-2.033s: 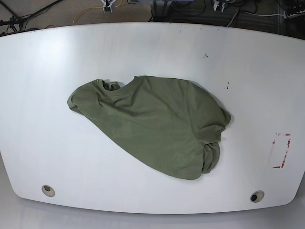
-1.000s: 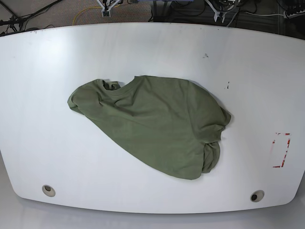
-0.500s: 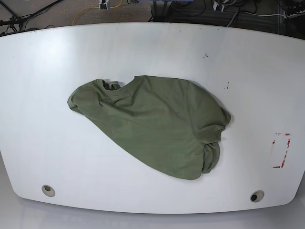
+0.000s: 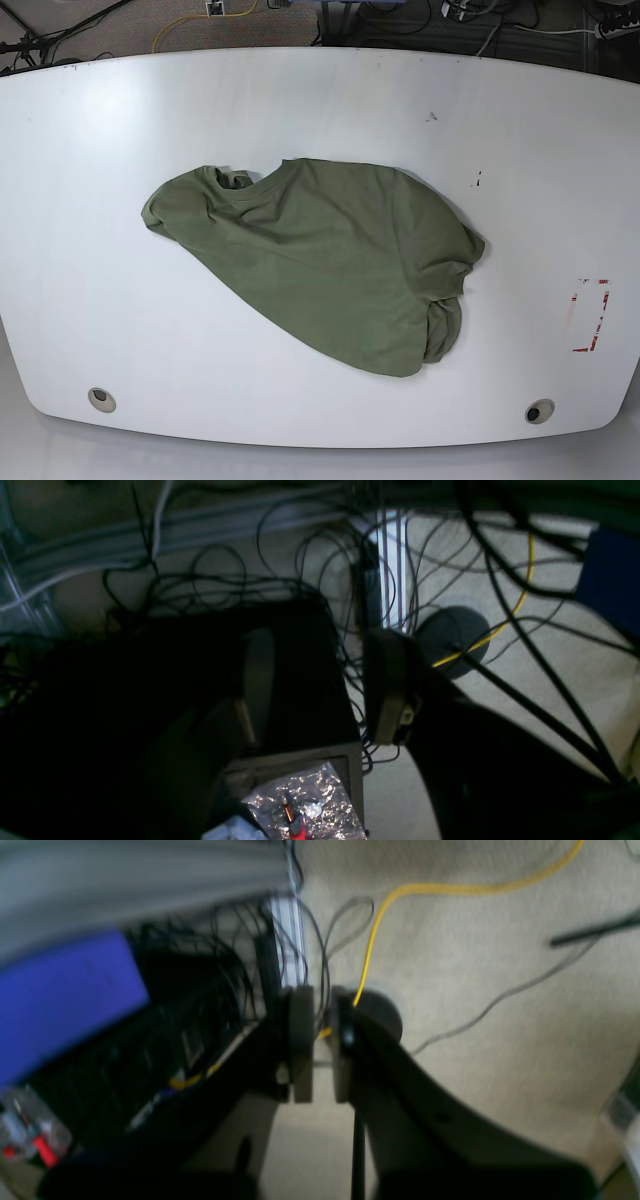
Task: Fold the T-shirt properly
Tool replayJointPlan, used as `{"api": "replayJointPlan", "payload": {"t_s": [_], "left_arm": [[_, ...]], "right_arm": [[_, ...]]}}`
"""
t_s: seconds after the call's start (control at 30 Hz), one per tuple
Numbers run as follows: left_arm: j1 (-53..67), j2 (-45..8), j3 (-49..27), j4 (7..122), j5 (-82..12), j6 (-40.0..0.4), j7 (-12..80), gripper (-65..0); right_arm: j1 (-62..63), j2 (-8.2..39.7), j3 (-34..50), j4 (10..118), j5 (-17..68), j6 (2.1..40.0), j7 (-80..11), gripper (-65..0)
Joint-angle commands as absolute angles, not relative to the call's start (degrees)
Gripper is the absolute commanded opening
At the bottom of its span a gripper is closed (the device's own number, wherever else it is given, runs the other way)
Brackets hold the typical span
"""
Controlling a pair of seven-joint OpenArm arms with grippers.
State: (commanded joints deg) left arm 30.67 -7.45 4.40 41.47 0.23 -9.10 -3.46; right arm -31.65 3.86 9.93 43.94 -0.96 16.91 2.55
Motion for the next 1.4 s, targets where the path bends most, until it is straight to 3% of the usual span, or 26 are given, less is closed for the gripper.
{"api": "replayJointPlan", "payload": {"t_s": [0.63, 1.1, 1.4], "left_arm": [[42.1, -8.8, 0.9, 62.4, -2.4, -9.1, -3.5, -39.9], [46.2, -8.5, -3.1, 68.9, -2.6, -9.1, -3.2, -39.6], [51.4, -8.6, -2.9, 77.0, -2.6, -9.0, -4.2, -39.7]], "right_arm": [[-43.2, 3.5, 10.6, 61.0, -0.7, 16.6, 1.6, -59.2], [-47.7, 3.4, 10.9, 68.0, -0.7, 16.5, 0.9, -59.2], [-55.3, 3.4, 11.2, 79.3, -0.7, 16.4, 0.6, -58.9]]}}
